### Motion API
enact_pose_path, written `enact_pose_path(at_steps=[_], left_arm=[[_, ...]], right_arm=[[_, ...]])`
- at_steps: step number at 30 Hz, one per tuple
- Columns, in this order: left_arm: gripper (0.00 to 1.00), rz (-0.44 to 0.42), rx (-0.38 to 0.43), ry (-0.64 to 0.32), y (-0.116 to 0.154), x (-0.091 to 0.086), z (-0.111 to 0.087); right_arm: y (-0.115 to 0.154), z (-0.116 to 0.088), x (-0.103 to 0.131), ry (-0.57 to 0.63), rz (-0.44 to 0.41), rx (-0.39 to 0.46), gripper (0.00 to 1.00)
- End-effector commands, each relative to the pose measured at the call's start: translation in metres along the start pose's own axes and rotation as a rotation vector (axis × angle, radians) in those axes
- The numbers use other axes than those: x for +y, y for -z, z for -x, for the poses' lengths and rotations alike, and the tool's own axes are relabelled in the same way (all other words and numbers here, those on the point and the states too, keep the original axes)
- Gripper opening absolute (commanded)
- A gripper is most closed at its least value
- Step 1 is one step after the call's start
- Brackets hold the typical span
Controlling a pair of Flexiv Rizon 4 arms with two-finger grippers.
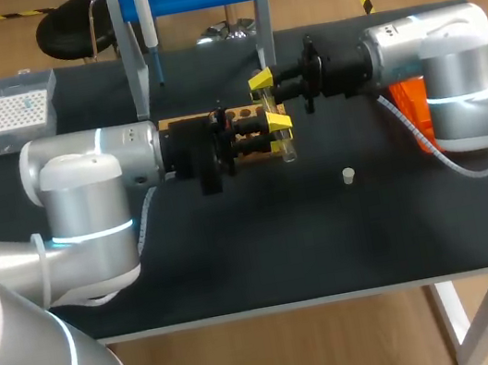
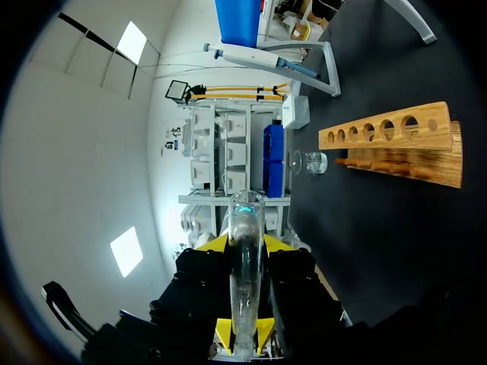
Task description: Invert the test tube, pick up the pipette, mount the tip to pipette, aspirate from beaker and dispense into the tube, eject the tip, return the pipette, and cap with the stopper.
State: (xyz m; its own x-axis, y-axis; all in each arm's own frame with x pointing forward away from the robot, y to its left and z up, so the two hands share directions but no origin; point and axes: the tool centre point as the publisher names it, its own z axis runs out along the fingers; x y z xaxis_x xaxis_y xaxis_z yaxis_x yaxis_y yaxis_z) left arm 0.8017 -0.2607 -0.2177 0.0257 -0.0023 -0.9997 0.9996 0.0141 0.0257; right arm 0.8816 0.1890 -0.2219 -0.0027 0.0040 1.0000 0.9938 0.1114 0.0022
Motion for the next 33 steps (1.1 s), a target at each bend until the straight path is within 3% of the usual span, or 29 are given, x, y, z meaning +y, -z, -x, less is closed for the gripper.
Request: enact_pose_path(at_steps=[1,2,3,18,20,24,33], left_arm=[[0.0,0.0,0.005,0.002,-0.001,0.0,0.0],[0.0,-0.003,0.009,0.008,-0.001,0.001,0.0],[0.0,-0.006,0.014,0.012,-0.001,0.001,0.0],[0.0,-0.006,0.014,0.012,-0.001,0.001,0.0],[0.0,-0.006,0.014,0.012,-0.001,0.001,0.0],[0.0,-0.006,0.014,0.012,-0.001,0.001,0.0],[0.0,-0.006,0.014,0.012,-0.001,0.001,0.0]], right_arm=[[0.001,0.0,0.0,0.0,0.0,-0.003,0.24],[0.001,0.0,0.0,0.0,0.0,-0.003,0.88],[0.001,0.0,0.0,0.0,0.0,-0.003,1.0],[0.001,0.0,0.0,0.0,0.0,-0.003,1.0],[0.009,-0.005,-0.007,0.143,0.017,-0.06,1.0],[0.031,-0.006,-0.013,0.319,0.044,-0.131,1.0],[0.082,-0.008,-0.016,0.634,0.1,-0.171,1.0]])
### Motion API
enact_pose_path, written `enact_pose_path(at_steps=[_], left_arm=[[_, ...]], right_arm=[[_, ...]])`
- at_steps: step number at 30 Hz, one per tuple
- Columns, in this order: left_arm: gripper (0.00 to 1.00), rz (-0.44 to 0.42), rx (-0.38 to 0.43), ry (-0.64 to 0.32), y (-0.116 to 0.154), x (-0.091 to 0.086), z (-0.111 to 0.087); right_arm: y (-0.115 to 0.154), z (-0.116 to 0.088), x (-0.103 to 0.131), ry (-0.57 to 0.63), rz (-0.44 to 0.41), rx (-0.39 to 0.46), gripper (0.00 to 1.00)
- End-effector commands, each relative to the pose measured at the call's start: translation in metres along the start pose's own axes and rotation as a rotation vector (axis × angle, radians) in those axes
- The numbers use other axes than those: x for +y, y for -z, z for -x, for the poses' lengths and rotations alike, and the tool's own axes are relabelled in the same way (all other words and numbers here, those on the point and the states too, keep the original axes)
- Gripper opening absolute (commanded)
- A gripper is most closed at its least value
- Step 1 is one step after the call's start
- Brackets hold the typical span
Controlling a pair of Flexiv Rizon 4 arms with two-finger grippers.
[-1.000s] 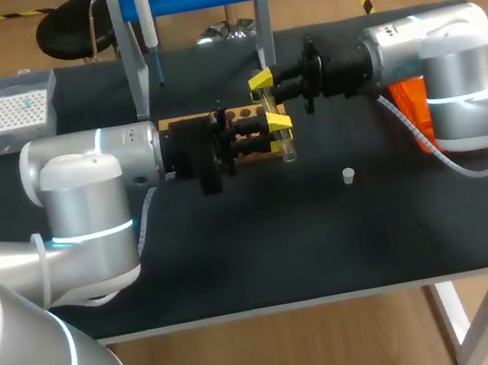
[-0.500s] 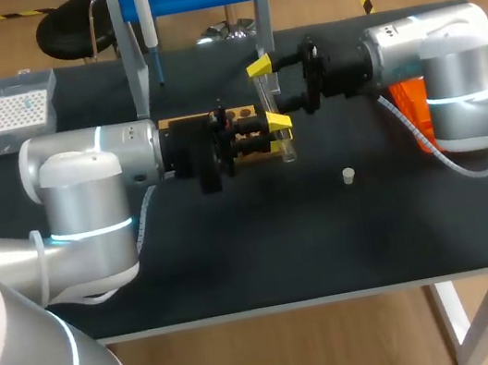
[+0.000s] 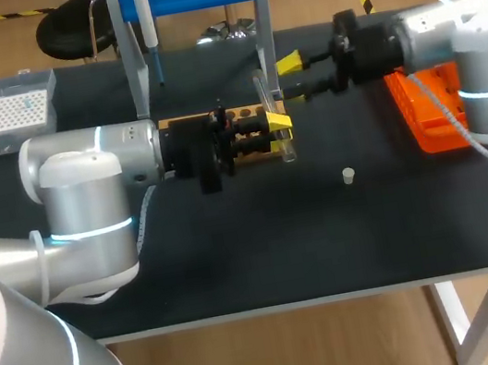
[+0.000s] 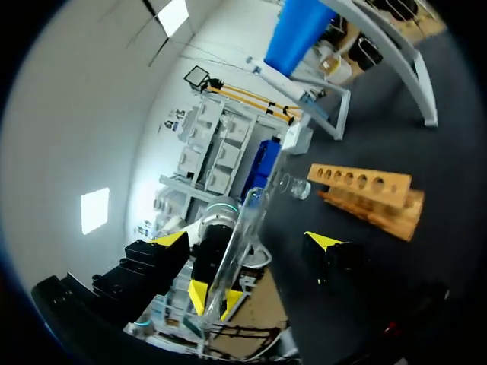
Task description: Invert the test tube, pick up the pipette, mount the tip to pipette, aspirate from beaker and dispense into the tube, eject the tip, return the pipette, and cap with the stopper.
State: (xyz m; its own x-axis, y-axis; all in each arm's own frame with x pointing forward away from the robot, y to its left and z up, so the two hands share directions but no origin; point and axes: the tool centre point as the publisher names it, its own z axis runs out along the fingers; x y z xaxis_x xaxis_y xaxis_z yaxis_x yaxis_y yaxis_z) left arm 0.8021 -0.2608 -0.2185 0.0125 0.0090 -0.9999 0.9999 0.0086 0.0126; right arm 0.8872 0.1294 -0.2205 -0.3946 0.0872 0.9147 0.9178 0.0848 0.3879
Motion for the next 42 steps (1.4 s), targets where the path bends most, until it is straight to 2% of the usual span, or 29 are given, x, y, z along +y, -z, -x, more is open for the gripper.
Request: enact_pose_path(at_steps=[1,7,11,21,23,25,31,35,42], left_arm=[[0.0,0.0,0.002,-0.001,-0.001,0.0,0.001],[0.0,0.0,0.002,-0.001,-0.001,0.0,0.001],[0.0,0.0,0.002,-0.001,-0.001,0.0,0.001],[0.0,0.0,0.002,-0.001,-0.001,0.0,0.001],[0.0,-0.013,-0.014,0.086,0.007,0.004,0.005],[0.0,-0.031,0.009,0.163,0.013,0.008,0.011],[0.0,-0.062,0.035,0.478,0.028,0.018,0.038],[0.0,-0.091,0.049,0.765,0.033,0.024,0.059],[0.0,-0.091,0.049,0.765,0.033,0.024,0.059]], right_arm=[[0.027,-0.007,-0.011,0.267,0.059,-0.064,1.0],[0.035,-0.001,-0.017,0.408,0.036,-0.079,1.0],[0.035,0.006,-0.024,0.577,0.043,-0.155,1.0],[0.035,0.006,-0.024,0.577,0.043,-0.155,1.0],[0.035,0.006,-0.024,0.577,0.043,-0.155,1.0],[0.035,0.006,-0.024,0.577,0.043,-0.155,1.0],[0.035,0.006,-0.024,0.577,0.043,-0.155,1.0],[0.035,0.006,-0.024,0.577,0.043,-0.155,1.0],[0.035,0.006,-0.024,0.577,0.043,-0.155,1.0]])
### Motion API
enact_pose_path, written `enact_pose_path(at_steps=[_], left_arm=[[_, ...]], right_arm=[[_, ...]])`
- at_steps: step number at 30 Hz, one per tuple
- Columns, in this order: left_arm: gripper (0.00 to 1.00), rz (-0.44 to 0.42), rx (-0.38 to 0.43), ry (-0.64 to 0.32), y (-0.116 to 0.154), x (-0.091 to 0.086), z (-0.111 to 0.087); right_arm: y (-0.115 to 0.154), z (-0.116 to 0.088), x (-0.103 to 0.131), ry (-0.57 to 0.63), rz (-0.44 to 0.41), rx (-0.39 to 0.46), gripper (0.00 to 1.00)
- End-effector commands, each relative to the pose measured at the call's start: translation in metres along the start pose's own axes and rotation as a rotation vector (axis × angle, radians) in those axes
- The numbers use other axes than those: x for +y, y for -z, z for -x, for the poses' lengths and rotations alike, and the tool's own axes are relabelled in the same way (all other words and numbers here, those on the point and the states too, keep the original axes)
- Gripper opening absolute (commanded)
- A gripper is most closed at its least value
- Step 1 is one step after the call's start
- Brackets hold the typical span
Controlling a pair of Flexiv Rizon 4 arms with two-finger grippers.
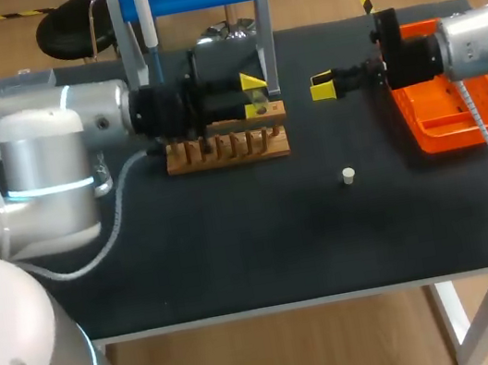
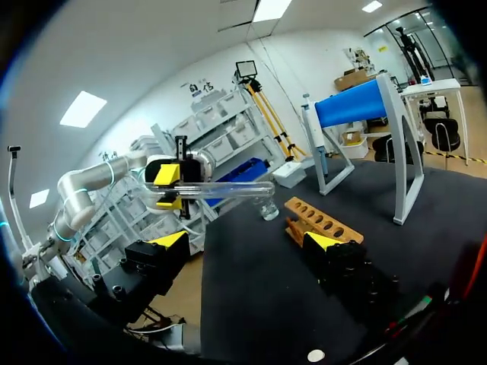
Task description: Invert the test tube, pick up the pipette, mount the tip to pipette, aspirate from beaker and dispense into the tube, eject the tip, return the pipette, and cap with the stopper.
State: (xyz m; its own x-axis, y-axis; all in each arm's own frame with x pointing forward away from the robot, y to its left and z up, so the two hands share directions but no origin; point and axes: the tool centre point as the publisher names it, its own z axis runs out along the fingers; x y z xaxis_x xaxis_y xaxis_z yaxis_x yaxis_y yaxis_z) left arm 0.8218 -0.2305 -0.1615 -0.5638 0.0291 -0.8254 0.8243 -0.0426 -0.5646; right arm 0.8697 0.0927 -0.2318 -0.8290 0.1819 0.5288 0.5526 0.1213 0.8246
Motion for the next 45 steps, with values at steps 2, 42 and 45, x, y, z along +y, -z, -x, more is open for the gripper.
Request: enact_pose_path(at_steps=[2,42,45], left_arm=[[0.0,-0.018,0.042,0.154,0.002,0.001,0.003],[0.0,-0.006,-0.088,0.791,0.026,0.096,0.058],[0.0,0.008,-0.085,0.806,0.03,0.101,0.061]], right_arm=[[0.0,-0.001,0.0,0.0,0.0,-0.002,1.0],[0.0,-0.001,0.0,0.0,0.0,-0.002,1.0],[0.0,-0.001,0.0,0.0,0.0,-0.002,1.0]])
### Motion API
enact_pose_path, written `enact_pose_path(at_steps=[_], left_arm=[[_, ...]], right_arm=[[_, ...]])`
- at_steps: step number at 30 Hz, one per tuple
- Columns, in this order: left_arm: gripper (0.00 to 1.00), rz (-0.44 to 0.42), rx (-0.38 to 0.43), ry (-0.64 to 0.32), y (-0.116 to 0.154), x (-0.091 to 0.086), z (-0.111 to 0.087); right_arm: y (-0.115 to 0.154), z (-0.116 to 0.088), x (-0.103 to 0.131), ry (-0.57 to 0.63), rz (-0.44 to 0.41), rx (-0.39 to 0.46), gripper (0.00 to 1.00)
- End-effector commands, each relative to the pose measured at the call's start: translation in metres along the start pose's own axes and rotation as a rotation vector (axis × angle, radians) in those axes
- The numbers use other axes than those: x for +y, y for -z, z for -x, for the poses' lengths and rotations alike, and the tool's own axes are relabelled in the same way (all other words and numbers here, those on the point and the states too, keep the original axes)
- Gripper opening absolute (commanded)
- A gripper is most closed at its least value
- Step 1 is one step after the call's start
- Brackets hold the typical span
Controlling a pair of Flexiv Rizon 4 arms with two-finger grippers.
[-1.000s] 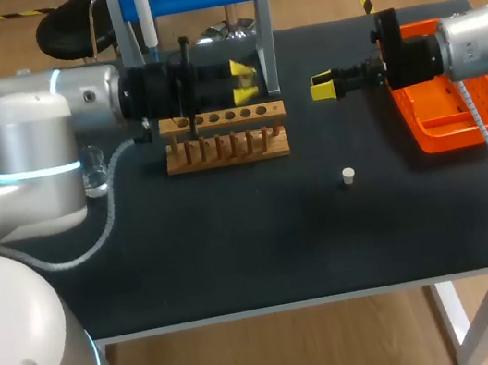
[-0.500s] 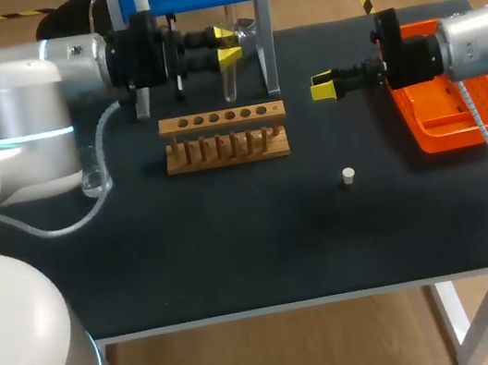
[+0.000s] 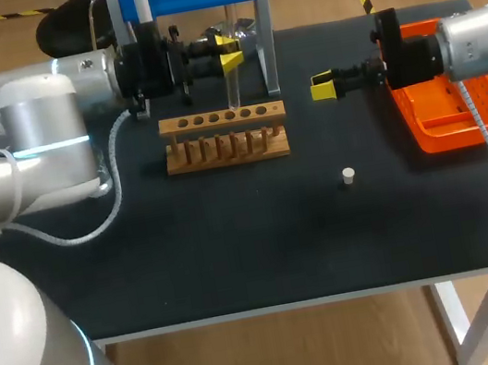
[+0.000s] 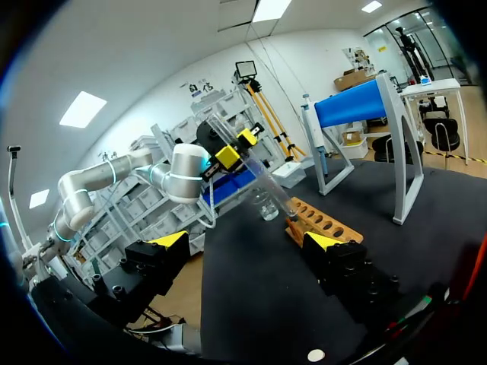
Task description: Invert the test tube, pick up the pipette, mount the tip to pipette, aspirate from beaker and dispense into the tube, eject the tip, return the pipette, and cap with the stopper.
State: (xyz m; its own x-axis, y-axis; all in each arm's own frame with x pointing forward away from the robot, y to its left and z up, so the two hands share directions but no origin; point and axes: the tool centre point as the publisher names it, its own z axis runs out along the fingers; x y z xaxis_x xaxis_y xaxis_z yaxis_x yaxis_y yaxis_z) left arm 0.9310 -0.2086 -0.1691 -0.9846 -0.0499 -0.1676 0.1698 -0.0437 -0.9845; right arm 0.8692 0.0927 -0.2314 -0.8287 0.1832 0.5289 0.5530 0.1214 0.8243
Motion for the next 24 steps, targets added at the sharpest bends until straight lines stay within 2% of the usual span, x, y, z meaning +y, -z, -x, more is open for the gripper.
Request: enact_pose_path(at_steps=[1,19,24], left_arm=[[0.0,0.011,0.02,0.012,0.002,0.001,0.012],[0.0,0.027,0.019,0.032,0.003,0.002,0.016],[0.0,0.027,0.019,0.032,0.003,0.002,0.016]], right_arm=[[0.0,0.0,0.0,0.0,0.0,0.0,1.0],[0.0,0.0,0.0,0.0,0.0,0.0,1.0],[-0.02,0.008,-0.008,0.108,-0.044,-0.087,1.0]])
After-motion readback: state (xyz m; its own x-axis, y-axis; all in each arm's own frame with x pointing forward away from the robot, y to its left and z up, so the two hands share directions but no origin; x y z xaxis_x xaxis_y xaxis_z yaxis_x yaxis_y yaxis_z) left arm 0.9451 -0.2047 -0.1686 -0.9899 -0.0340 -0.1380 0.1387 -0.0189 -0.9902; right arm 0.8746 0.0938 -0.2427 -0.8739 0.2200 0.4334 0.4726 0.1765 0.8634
